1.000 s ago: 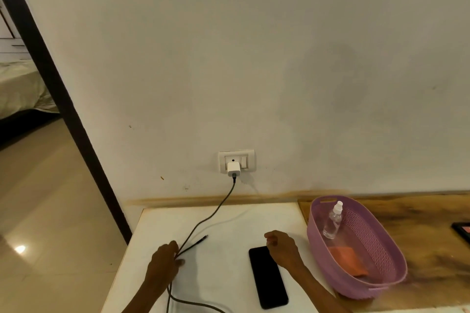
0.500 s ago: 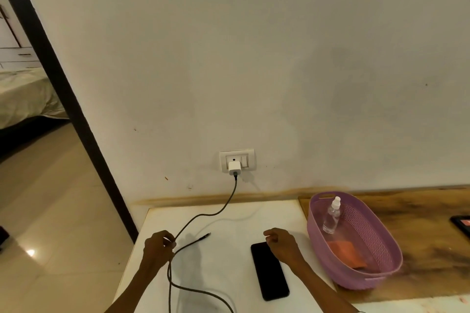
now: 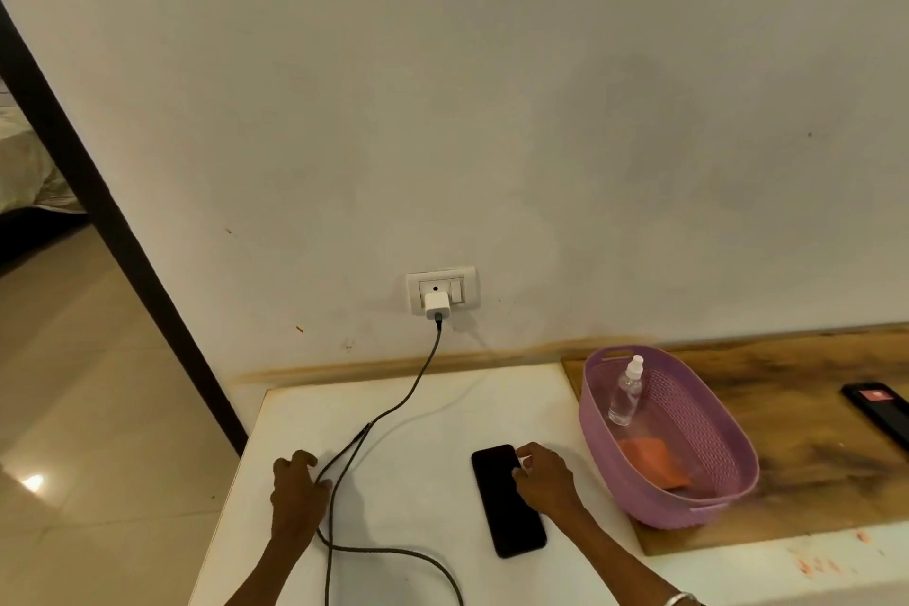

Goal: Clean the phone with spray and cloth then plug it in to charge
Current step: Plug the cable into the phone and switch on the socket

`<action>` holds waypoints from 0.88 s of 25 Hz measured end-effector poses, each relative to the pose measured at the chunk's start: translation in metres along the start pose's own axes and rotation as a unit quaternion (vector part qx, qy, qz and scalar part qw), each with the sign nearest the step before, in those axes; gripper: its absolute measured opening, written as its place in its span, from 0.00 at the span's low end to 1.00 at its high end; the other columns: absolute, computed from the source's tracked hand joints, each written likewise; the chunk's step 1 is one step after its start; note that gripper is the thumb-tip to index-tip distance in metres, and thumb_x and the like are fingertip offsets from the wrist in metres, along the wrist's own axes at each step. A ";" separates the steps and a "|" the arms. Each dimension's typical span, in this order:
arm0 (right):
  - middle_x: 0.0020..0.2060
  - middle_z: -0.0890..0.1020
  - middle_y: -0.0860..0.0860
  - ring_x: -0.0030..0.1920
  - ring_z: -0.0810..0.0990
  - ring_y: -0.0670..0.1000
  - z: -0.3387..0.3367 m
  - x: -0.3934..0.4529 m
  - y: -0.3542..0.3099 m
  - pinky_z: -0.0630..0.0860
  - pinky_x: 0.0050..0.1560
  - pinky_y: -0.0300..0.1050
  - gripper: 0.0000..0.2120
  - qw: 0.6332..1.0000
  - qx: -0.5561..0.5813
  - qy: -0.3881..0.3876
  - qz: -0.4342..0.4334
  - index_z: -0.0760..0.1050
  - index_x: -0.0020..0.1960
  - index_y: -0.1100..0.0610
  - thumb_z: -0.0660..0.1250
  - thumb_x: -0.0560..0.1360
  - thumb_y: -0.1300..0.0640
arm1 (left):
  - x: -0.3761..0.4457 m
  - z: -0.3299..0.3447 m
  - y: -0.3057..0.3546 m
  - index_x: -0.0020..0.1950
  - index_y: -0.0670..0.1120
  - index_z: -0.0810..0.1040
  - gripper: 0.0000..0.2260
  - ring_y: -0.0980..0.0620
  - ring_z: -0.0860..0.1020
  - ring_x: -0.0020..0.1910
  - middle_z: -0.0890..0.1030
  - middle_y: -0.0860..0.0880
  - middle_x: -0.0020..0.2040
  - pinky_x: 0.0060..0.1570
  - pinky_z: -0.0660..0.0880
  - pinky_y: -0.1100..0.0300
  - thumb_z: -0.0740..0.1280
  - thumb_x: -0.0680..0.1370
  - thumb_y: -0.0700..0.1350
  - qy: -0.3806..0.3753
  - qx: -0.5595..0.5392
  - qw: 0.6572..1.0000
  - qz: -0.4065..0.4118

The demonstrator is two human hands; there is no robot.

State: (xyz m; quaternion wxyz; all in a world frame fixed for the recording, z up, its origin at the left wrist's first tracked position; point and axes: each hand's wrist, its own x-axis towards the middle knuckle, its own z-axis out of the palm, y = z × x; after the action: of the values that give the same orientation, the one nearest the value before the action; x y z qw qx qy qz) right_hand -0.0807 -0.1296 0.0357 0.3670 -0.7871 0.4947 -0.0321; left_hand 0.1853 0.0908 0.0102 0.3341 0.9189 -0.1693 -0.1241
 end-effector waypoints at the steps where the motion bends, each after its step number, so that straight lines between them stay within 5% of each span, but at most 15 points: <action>1: 0.64 0.77 0.54 0.64 0.76 0.52 0.004 0.000 0.000 0.72 0.65 0.43 0.21 1.000 -0.025 -0.002 0.000 0.69 0.68 0.56 0.66 0.78 0.50 | 0.001 0.004 -0.001 0.58 0.38 0.74 0.15 0.39 0.76 0.52 0.74 0.37 0.56 0.57 0.71 0.45 0.72 0.74 0.37 0.015 0.001 1.000 -0.022; 8: 0.76 0.55 0.60 0.74 0.61 0.60 0.031 0.000 -0.015 0.68 0.69 0.53 0.51 0.982 -0.182 0.012 0.038 0.47 0.78 0.60 0.69 0.69 0.35 | 0.020 0.004 0.014 0.51 0.30 0.78 0.07 0.34 0.79 0.49 0.80 0.32 0.48 0.48 0.75 0.48 0.62 0.76 0.30 0.026 0.039 0.999 -0.013; 12: 0.76 0.55 0.61 0.74 0.60 0.62 0.034 0.004 -0.017 0.67 0.69 0.55 0.53 0.985 -0.155 -0.006 0.081 0.48 0.77 0.61 0.73 0.67 0.37 | 0.040 -0.024 0.038 0.52 0.31 0.79 0.08 0.40 0.83 0.34 0.83 0.33 0.42 0.41 0.82 0.52 0.62 0.76 0.29 0.050 -0.148 0.983 -0.100; 15: 0.73 0.61 0.60 0.71 0.65 0.61 0.037 0.004 -0.010 0.69 0.68 0.54 0.55 0.987 -0.122 -0.007 0.100 0.47 0.76 0.62 0.75 0.65 0.38 | 0.051 -0.053 0.066 0.53 0.34 0.78 0.06 0.47 0.82 0.26 0.80 0.38 0.42 0.27 0.79 0.65 0.62 0.79 0.30 0.051 -0.368 0.918 -0.138; 18: 0.69 0.69 0.58 0.67 0.72 0.58 0.044 0.004 -0.008 0.72 0.66 0.50 0.57 0.993 -0.086 -0.006 0.083 0.42 0.77 0.62 0.75 0.66 0.41 | 0.052 -0.090 0.101 0.50 0.35 0.76 0.05 0.41 0.82 0.40 0.79 0.38 0.47 0.39 0.83 0.53 0.61 0.80 0.32 -0.023 -0.571 0.807 -0.151; 22: 0.69 0.71 0.56 0.67 0.74 0.57 0.041 0.010 -0.011 0.72 0.65 0.49 0.54 0.994 -0.059 -0.031 0.082 0.45 0.77 0.62 0.75 0.67 0.41 | 0.039 -0.131 0.137 0.51 0.41 0.76 0.09 0.47 0.86 0.45 0.82 0.42 0.51 0.49 0.83 0.54 0.57 0.81 0.33 -0.136 -0.660 0.736 -0.069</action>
State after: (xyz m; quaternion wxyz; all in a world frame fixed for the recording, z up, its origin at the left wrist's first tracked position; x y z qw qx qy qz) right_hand -0.0507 -0.1123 0.0100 0.3360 -0.7648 0.5473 0.0515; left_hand 0.2348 0.0520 0.1928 0.8206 0.4505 -0.0247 -0.3509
